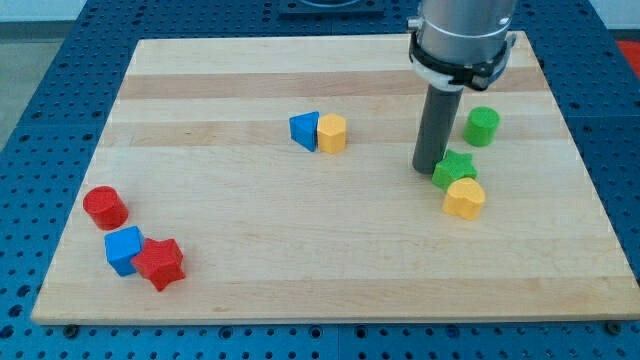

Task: Keep green star and yellow heart in a diagonal line with green circle

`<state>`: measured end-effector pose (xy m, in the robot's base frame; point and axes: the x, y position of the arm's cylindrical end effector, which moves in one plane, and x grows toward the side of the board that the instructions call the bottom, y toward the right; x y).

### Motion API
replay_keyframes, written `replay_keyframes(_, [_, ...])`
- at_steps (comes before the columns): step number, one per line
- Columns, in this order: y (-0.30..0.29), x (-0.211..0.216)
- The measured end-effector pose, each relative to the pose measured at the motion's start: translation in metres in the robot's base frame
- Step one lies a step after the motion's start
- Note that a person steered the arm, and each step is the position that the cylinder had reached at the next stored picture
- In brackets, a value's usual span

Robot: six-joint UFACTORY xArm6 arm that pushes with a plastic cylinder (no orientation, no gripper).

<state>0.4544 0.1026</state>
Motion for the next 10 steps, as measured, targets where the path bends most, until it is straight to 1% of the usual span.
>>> replay_keyframes(1, [-0.022, 0.027])
replay_keyframes(2, [-0.017, 0.039])
replay_keyframes(3, [0.014, 0.021])
replay_keyframes(4, [0.046, -0.012])
replay_keyframes(5, [0.071, -0.02])
replay_keyframes(6, [0.062, -0.01])
replay_keyframes(7, [0.02, -0.005])
replay_keyframes(8, [-0.005, -0.039])
replay_keyframes(9, [0.005, -0.084])
replay_keyframes(10, [0.041, -0.089])
